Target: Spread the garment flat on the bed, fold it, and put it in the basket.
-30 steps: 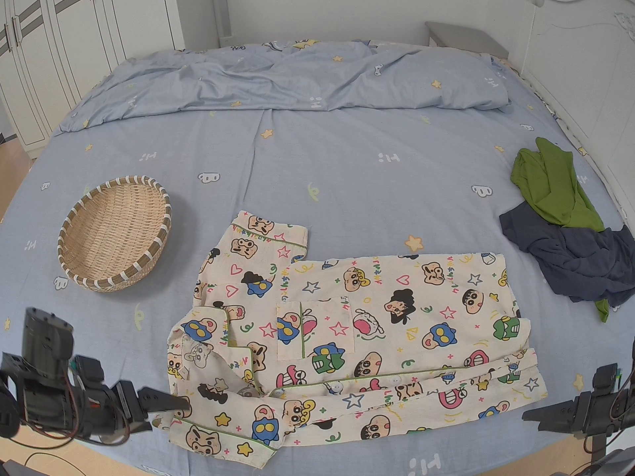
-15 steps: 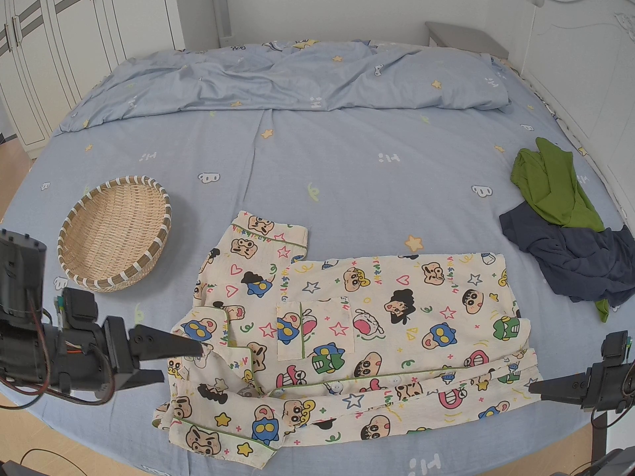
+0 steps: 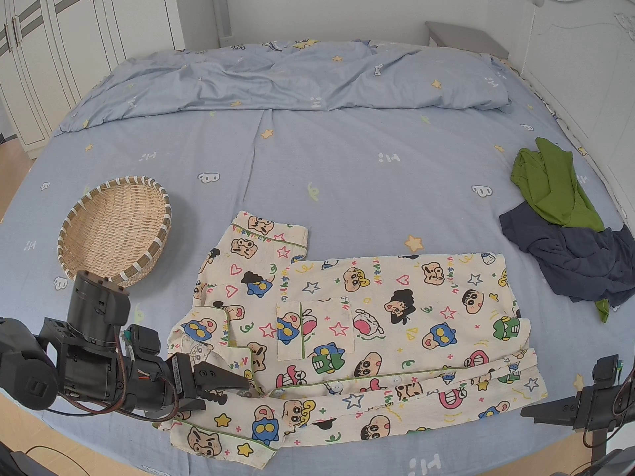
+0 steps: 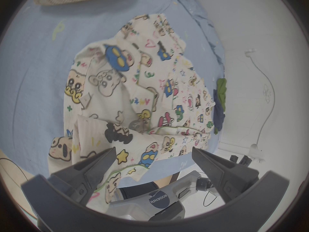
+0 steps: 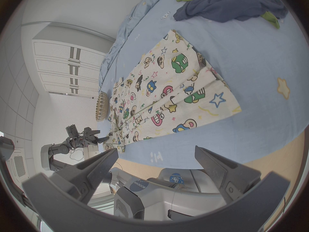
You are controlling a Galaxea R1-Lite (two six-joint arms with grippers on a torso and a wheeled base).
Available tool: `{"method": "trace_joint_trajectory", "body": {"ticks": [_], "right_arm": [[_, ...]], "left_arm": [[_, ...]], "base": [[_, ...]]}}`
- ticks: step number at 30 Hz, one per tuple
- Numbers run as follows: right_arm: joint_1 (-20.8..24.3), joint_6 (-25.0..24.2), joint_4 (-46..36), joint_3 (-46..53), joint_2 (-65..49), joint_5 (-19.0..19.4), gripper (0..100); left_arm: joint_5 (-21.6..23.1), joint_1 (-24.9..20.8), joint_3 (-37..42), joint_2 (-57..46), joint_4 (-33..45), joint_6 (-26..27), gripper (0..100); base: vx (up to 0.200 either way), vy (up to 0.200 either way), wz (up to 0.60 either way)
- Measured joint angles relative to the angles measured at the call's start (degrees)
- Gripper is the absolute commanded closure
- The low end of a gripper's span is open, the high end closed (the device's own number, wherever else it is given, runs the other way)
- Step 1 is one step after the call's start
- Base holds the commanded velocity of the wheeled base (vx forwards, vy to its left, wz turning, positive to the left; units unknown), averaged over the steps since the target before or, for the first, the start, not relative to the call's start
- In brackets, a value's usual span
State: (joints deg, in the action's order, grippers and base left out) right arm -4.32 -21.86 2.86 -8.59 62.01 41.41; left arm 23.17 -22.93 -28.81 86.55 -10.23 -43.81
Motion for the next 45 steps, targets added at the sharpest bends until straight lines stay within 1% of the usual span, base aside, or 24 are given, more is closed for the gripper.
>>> {"method": "trace_joint_trajectory", "body": {"ticks": [8, 11, 14, 18, 21, 24, 28, 35, 45], "right_arm": [[-0.09, 0.07, 0.09, 1.05, -0.44, -0.02, 0], [-0.09, 0.18, 0.09, 1.16, -0.44, -0.02, 0], [-0.04, 0.29, 0.11, 1.35, -0.39, 0.02, 0], [0.02, 0.38, 0.13, 1.46, -0.35, 0.09, 0], [0.07, 0.40, 0.15, 1.52, -0.30, 0.13, 0], [0.07, 0.40, 0.17, 1.55, -0.27, 0.13, 0], [0.07, 0.38, 0.20, 1.57, -0.17, 0.18, 0], [0.21, 0.38, 0.17, 1.57, -0.11, 0.24, 0], [0.40, 0.07, 1.40, 1.49, 0.00, 0.77, 0]], "left_arm": [[0.02, -0.28, 1.94, 3.17, -0.22, -0.20, 0], [-0.88, -0.57, 2.43, 4.44, -0.85, -0.11, 0], [-4.33, -0.83, 2.95, 6.69, -3.47, -0.04, 0], [-9.00, -0.96, 3.97, 9.95, -9.31, -0.06, 0], [-10.40, -1.24, 5.24, 12.34, -14.29, -0.22, 0], [-10.89, -1.82, 6.81, 14.38, -17.98, -0.46, 0], [-11.17, -3.55, 8.25, 15.35, -20.29, -1.87, 0], [-10.81, -4.29, 8.50, 12.09, -19.65, -3.54, 0], [-11.13, -5.56, 8.36, -0.50, -19.44, -4.08, 0]], "base": [[0.000, 0.000, 0.00], [0.000, 0.000, 0.00], [0.000, 0.000, 0.00], [0.000, 0.000, 0.00], [0.000, 0.000, 0.00], [0.000, 0.000, 0.00], [0.000, 0.000, 0.00], [0.000, 0.000, 0.00], [0.000, 0.000, 0.00]]}}
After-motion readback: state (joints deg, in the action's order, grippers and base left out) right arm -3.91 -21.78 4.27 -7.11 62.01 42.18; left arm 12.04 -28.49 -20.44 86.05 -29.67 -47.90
